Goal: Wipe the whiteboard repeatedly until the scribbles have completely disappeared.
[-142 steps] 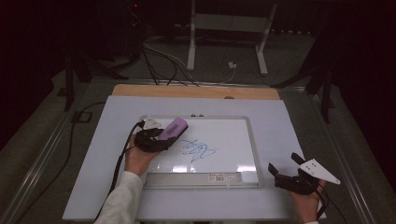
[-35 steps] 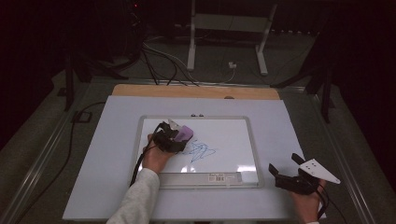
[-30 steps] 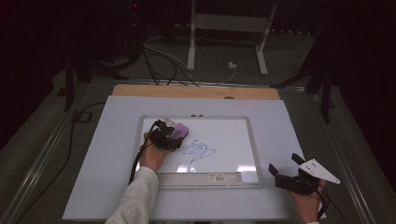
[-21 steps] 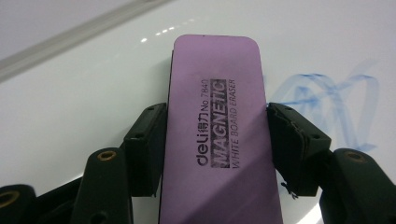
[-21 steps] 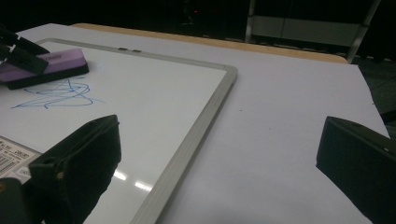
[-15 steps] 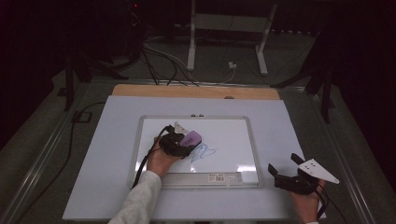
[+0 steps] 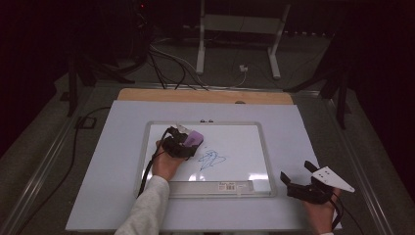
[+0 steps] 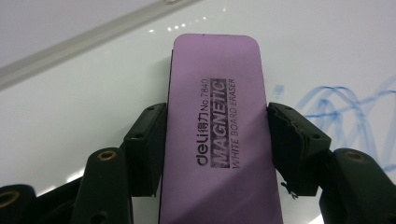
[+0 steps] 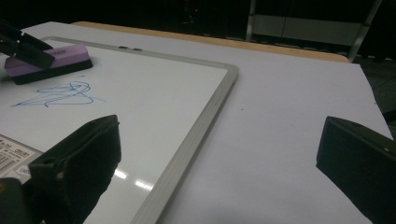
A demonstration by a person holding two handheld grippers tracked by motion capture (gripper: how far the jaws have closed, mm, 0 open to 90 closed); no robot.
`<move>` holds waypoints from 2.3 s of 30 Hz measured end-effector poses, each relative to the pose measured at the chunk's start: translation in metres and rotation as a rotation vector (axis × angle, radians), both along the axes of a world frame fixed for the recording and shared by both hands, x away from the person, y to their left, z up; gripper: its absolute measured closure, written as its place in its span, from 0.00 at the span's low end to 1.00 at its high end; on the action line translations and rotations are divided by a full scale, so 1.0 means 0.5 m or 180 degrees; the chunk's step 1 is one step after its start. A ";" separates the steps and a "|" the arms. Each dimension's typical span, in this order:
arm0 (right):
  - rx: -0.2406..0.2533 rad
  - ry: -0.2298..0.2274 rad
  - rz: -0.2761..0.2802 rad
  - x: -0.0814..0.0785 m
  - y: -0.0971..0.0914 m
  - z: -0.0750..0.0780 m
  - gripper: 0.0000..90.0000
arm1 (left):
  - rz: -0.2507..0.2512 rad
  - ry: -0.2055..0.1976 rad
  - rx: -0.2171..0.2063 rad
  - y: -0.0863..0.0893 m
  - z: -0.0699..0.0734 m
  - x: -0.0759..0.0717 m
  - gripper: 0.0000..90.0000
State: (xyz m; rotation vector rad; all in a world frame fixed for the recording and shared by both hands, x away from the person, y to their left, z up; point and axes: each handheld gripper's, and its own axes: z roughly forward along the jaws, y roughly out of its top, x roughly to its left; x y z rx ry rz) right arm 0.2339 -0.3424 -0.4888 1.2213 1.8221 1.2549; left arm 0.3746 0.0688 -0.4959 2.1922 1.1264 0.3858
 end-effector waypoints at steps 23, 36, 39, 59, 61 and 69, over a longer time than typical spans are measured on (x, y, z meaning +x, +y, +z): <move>0.0012 -0.0002 -0.0033 -0.002 -0.005 0.001 0.00 | 0.0086 0.0008 0.0045 -0.022 0.001 0.002 0.47; 0.0011 -0.0009 -0.0041 -0.003 -0.006 0.002 0.00 | -0.0019 -0.0025 0.0167 -0.039 0.004 -0.008 0.47; 0.0008 0.0012 -0.0073 -0.002 -0.008 0.001 0.00 | 0.0288 -0.0069 0.0201 -0.019 0.002 0.008 0.47; -0.0013 0.0040 -0.0099 -0.002 -0.006 0.000 0.00 | 0.0009 -0.0183 0.0414 -0.073 0.003 -0.024 0.46; -0.0018 0.0057 -0.0119 -0.002 -0.008 -0.001 0.00 | 0.0300 -0.0206 0.0464 -0.065 0.001 -0.015 0.46; -0.0011 0.0061 -0.0128 0.000 -0.009 -0.001 0.00 | 0.0112 -0.0051 0.0361 -0.065 0.002 -0.019 0.46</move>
